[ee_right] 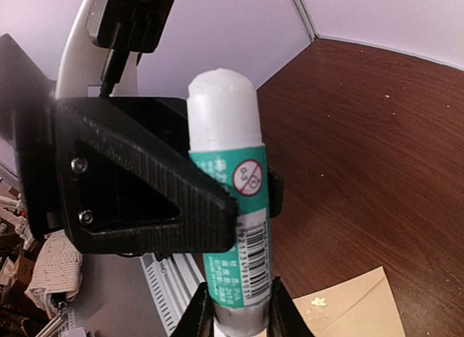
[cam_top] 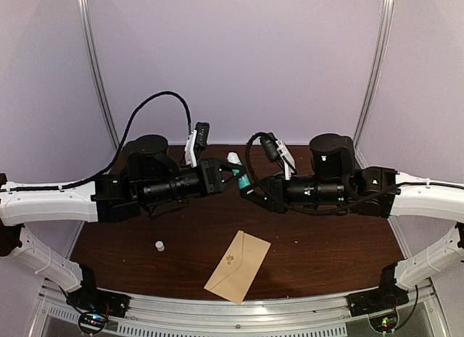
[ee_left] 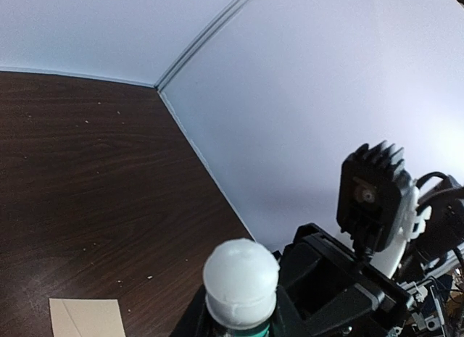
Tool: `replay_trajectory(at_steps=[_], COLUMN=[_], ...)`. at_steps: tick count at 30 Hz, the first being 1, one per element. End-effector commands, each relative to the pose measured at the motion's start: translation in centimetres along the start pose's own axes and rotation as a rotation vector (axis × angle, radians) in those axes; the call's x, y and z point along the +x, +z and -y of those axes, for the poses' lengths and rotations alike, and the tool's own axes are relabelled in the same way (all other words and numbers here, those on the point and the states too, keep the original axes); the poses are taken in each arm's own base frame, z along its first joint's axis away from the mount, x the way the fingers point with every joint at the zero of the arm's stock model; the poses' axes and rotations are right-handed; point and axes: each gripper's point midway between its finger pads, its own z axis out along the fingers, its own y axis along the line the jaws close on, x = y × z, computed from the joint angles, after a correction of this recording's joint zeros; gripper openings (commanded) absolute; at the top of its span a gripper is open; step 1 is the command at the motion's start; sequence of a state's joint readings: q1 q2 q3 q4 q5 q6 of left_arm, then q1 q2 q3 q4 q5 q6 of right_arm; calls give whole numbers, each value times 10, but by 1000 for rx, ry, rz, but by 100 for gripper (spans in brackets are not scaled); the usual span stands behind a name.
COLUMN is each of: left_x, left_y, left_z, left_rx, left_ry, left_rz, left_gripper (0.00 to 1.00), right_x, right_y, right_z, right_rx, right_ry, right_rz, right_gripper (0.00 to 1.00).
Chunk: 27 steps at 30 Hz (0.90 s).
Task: Place the letter into the envelope and seal it
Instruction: Screw the solid glue.
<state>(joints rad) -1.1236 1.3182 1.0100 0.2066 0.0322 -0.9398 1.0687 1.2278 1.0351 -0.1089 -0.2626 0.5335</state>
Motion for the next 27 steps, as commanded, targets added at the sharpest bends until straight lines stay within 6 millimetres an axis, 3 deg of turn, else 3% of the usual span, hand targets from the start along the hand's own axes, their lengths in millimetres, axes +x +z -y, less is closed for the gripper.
replay_trajectory(at_steps=[1,10,14,17,22,27], left_x=[5,10,10,4,-19,-30], left_y=[6,13,15,13,-1,-13], left_z=[-29,-52,-53,-46,-28,7], left_rx=[-129,-184,-181,-147,-88,59], left_ry=[-19,-88,-94,-71,-16,40], left_rz=[7,31,35,35,48,37], left_gripper=[7,6,6,6,6,6], right_x=[-18,-25,-21,-25,-34,-28], right_y=[4,28,38,35,15,-16], right_z=[59,77,75,61,7,-25], right_rx=[398,670,661,579,252,-19], right_ry=[-61,-109,-81,-66,-74,-34], right_rz=[27,48,48,66,103,114], right_gripper=[0,0,0,4,37,72])
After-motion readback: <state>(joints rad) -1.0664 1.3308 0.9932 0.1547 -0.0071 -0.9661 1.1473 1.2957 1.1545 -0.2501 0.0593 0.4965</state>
